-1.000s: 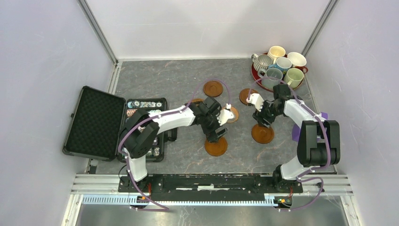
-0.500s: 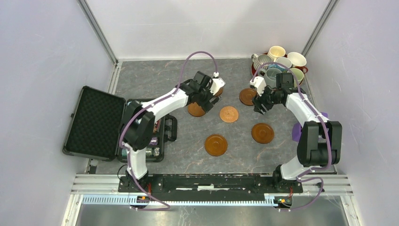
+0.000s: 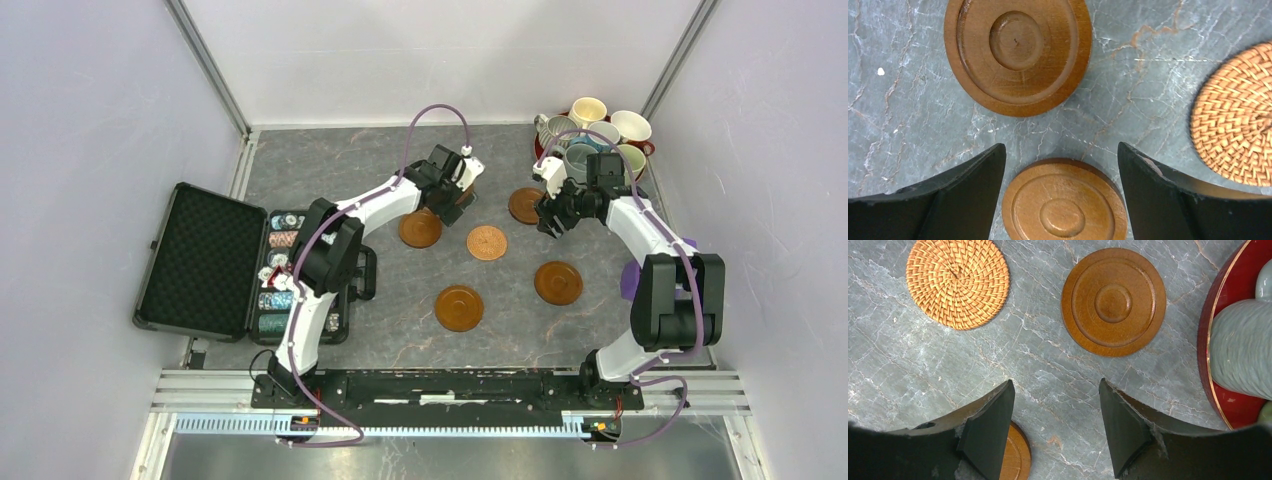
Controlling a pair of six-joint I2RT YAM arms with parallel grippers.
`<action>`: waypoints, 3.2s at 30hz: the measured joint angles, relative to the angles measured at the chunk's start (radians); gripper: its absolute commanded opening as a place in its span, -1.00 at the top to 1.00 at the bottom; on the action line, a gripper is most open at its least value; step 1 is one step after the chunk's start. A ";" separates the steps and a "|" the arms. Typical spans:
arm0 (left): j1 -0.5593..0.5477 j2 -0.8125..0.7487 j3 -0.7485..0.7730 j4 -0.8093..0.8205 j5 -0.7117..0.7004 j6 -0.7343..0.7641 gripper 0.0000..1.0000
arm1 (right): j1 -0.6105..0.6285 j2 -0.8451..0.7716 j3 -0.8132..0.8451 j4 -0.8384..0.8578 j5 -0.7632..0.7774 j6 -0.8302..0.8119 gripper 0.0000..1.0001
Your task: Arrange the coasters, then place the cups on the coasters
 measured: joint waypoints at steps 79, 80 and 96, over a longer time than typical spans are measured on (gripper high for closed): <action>0.075 -0.454 -0.285 -0.182 0.267 -0.120 -1.00 | -0.009 0.272 0.127 0.215 0.513 -0.264 0.08; 0.075 -0.454 -0.286 -0.182 0.267 -0.120 -1.00 | -0.014 0.285 0.127 0.217 0.522 -0.274 0.08; 0.075 -0.454 -0.289 -0.180 0.266 -0.120 -1.00 | -0.089 0.407 0.167 0.262 0.586 -0.365 0.59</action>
